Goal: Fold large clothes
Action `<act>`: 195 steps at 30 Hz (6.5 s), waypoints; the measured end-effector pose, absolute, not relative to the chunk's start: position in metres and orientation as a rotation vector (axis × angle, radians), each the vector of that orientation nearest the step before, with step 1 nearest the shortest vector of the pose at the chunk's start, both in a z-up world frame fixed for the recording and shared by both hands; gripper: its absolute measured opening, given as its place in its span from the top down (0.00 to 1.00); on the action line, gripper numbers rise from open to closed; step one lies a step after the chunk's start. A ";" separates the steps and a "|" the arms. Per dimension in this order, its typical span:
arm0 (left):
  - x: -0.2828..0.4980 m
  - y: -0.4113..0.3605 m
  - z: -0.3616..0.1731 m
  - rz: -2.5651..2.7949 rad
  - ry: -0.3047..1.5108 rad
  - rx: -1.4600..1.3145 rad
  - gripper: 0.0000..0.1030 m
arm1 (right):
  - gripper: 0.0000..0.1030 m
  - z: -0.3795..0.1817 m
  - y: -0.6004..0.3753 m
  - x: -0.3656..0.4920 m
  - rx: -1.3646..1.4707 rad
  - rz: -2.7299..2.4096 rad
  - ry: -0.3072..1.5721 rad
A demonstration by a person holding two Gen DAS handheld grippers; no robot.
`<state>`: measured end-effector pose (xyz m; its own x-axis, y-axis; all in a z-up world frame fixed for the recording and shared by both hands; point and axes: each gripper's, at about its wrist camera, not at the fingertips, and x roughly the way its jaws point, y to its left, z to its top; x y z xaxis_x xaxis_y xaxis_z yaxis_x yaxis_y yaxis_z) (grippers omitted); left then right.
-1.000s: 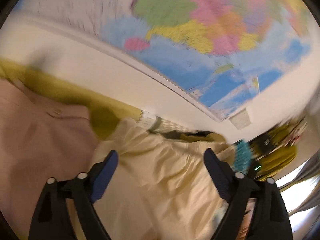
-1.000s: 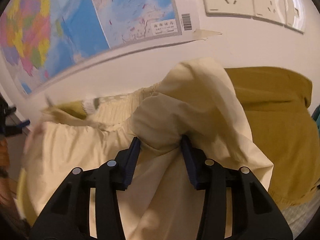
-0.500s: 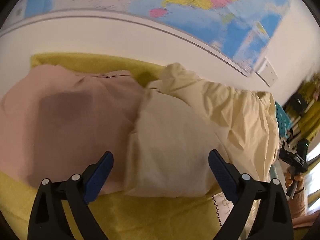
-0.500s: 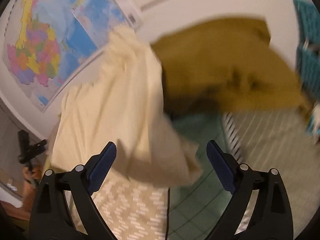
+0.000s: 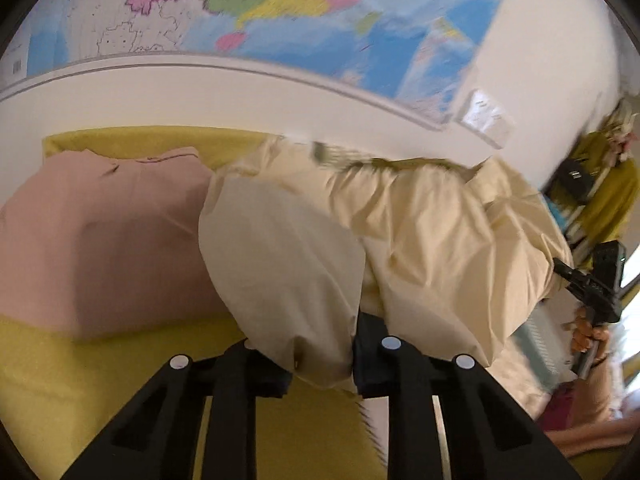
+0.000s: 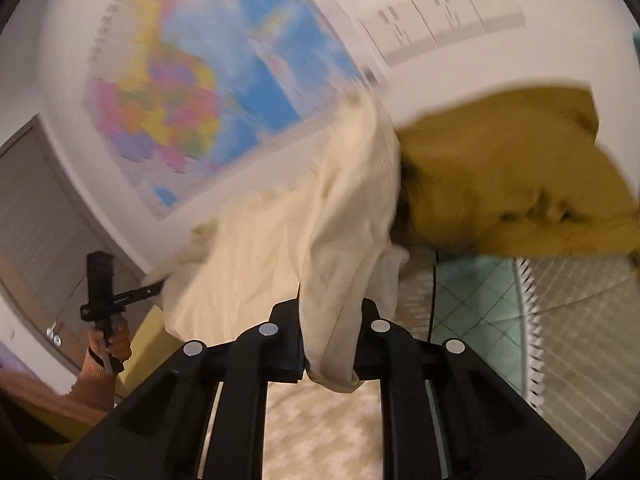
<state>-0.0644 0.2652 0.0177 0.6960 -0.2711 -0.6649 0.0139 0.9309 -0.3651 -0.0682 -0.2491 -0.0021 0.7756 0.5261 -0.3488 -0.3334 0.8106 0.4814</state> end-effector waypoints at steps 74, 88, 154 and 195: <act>-0.032 0.202 -0.033 -0.154 0.900 -0.278 0.65 | 0.68 -0.036 -0.146 0.022 0.035 0.369 0.739; -0.053 0.242 -0.053 -0.137 0.867 -0.359 0.56 | 0.75 -0.076 -0.263 0.028 0.302 0.190 0.779; -0.143 0.228 -0.082 -0.323 0.779 -0.757 0.08 | 0.21 -0.099 -0.264 -0.144 0.908 0.280 0.771; -0.071 0.200 -0.072 -0.057 0.831 -0.596 0.08 | 0.25 -0.095 -0.222 -0.063 0.792 0.232 0.698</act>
<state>-0.0715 0.1999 -0.0721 0.6827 -0.2740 -0.6774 -0.1789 0.8361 -0.5185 -0.0625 -0.2218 -0.0948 0.7548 0.4401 -0.4865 0.0611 0.6913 0.7200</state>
